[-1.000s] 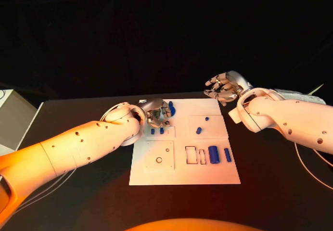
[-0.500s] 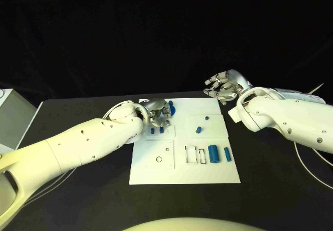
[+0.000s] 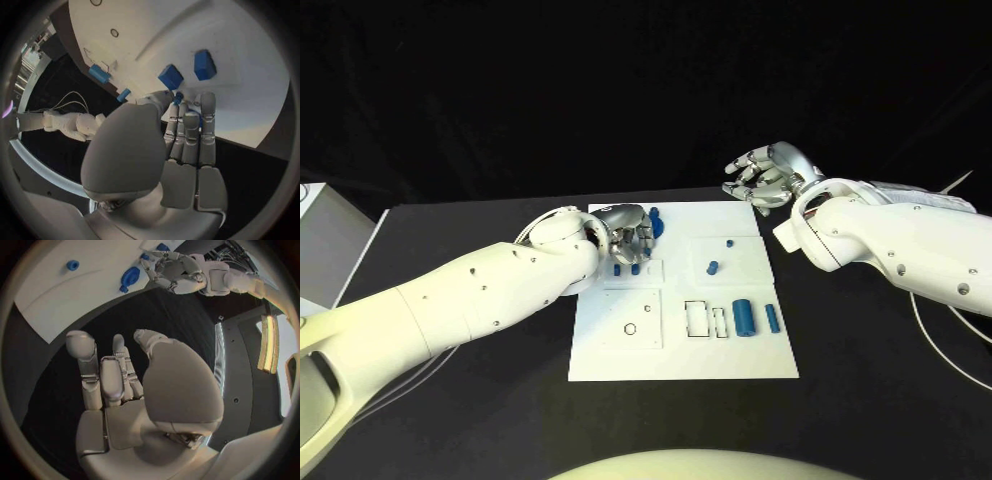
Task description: Assemble the parts on the task board
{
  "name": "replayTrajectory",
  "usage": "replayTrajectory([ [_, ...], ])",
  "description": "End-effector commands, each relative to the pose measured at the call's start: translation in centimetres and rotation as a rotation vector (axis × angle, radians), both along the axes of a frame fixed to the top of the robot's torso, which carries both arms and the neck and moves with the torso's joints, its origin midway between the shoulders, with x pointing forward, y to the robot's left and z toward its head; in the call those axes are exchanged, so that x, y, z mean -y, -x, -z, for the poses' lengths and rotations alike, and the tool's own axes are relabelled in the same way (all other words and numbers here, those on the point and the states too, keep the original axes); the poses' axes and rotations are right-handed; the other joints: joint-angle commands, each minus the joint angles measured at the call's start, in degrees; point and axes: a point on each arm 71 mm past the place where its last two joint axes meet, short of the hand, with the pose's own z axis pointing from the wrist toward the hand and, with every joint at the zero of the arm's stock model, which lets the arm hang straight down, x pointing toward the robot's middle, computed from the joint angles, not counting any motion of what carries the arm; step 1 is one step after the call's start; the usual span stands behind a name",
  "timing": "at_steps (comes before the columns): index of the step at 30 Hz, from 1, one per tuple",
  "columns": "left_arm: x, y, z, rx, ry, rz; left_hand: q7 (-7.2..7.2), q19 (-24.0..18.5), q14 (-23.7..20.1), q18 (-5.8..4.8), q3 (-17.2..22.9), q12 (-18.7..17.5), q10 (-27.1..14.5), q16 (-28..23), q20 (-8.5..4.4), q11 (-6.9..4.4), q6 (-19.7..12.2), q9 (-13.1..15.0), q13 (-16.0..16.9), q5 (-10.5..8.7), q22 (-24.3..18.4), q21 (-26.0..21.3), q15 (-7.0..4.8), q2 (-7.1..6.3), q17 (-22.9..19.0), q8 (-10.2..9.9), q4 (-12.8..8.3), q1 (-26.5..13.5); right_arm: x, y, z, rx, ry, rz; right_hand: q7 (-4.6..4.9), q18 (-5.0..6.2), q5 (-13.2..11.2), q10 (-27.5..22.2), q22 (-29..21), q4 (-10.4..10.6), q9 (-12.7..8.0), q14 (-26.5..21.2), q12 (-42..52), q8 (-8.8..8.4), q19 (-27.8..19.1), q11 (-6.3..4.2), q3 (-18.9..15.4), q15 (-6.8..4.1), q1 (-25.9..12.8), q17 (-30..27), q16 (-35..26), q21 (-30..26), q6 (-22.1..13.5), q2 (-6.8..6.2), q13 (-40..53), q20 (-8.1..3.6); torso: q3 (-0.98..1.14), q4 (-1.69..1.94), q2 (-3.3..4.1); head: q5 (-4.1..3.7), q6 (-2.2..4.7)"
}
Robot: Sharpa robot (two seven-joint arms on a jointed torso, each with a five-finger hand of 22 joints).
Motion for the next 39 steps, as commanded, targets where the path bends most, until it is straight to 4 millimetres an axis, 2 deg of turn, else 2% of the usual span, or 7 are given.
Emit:
replayTrajectory([
  [1,0.21,-0.01,0.09,-0.015,-0.021,0.006,-0.06,-0.3,0.6,0.86,0.4,-0.3,0.6,0.4,-0.05,0.04,0.5,-0.2,-0.1,0.17,0.2,0.4,-0.02,0.01,0.1,-0.4,-0.1,0.4,-0.19,0.07,-0.06,0.009,0.003,-0.015,0.09,0.39,0.0,0.2,0.0,-0.1,-0.1,0.3,-0.3,0.35,0.4,-0.06,0.2,-0.01,-0.5,0.0,0.2,0.0,0.4,0.09,0.0,0.08,0.0,0.01,0.03,0.01,-0.03],
  [22,0.71,-0.22,0.41,-0.011,-0.018,-0.005,0.27,-0.7,1.2,0.86,3.2,-1.7,2.0,1.8,-0.11,-0.01,1.3,-1.1,-1.1,0.08,1.5,2.2,-0.1,0.32,0.3,-1.7,-1.5,0.4,-0.35,0.2,-0.07,0.006,0.006,-0.023,0.1,0.42,0.0,0.2,-0.2,-0.2,-0.1,0.3,-0.6,0.35,0.4,-0.04,0.3,0.0,-0.6,-0.1,0.1,-0.2,0.4,0.07,-0.3,0.09,0.04,-0.05,0.01,-0.24,-0.23],
  [29,0.73,-0.19,0.51,-0.028,-0.035,-0.01,0.17,1.4,3.5,0.23,5.4,-2.2,3.9,3.6,-0.41,-0.38,2.5,-1.5,-1.5,-0.02,5.7,5.6,-0.44,0.64,2.8,-2.1,-3.3,0.5,-0.34,0.21,-0.06,0.005,0.008,-0.024,0.11,0.41,0.0,0.3,-0.2,-0.2,-0.1,0.3,-0.7,0.37,0.5,-0.02,0.3,0.02,-0.7,0.0,0.1,-0.2,0.5,0.06,-0.5,0.09,0.03,-0.02,-0.05,-0.35,-0.33],
  [39,0.58,-0.22,0.59,-0.037,-0.047,-0.025,0.16,3.1,5.2,-0.33,6.8,-2.5,5.4,4.9,-0.54,-0.59,3.3,-1.8,-1.6,-0.07,9.2,8.3,-0.65,0.93,4.6,-2.7,-4.8,-0.1,-0.31,0.22,-0.05,0.004,0.008,-0.024,0.11,0.4,0.0,0.3,-0.2,-0.2,-0.1,0.3,-0.8,0.38,0.5,-0.02,0.2,0.03,-0.8,-0.1,0.0,-0.2,0.5,0.05,-0.6,0.1,0.0,0.03,-0.03,-0.46,-0.36],
])
